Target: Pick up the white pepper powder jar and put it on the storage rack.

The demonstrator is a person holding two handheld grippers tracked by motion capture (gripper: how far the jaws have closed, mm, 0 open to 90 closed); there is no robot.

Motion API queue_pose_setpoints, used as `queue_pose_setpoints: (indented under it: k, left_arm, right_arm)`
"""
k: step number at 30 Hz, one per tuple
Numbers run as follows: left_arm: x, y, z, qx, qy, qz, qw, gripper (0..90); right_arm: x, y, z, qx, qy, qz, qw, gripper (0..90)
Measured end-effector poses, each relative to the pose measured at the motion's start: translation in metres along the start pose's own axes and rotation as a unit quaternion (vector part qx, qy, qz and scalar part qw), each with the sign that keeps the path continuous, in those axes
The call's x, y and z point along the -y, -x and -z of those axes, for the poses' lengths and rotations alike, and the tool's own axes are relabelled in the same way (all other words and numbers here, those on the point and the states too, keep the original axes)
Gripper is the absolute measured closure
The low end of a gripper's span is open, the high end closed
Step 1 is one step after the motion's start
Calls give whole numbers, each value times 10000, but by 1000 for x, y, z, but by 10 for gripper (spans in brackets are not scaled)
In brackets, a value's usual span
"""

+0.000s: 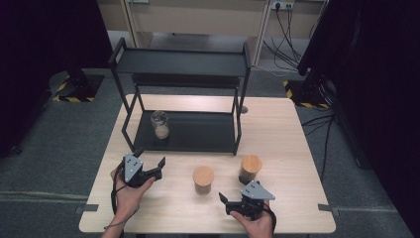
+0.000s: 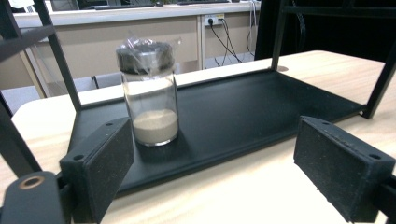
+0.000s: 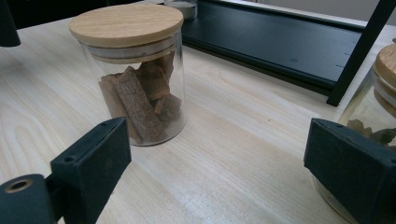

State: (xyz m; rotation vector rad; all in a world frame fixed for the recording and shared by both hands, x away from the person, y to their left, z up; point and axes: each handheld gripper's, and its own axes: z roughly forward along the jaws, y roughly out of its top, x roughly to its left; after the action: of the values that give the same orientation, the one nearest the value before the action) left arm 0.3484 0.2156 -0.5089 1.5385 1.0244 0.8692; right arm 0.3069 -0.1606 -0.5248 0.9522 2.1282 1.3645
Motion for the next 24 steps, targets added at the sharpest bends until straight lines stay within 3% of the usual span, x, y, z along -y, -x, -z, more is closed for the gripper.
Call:
queue_pose_setpoints:
  k: [24]
  left_arm:
    - [19, 9, 25, 141, -113, 106, 9998, 115]
  right_arm:
    - [0, 0, 0, 3, 11, 22, 10000, 76]
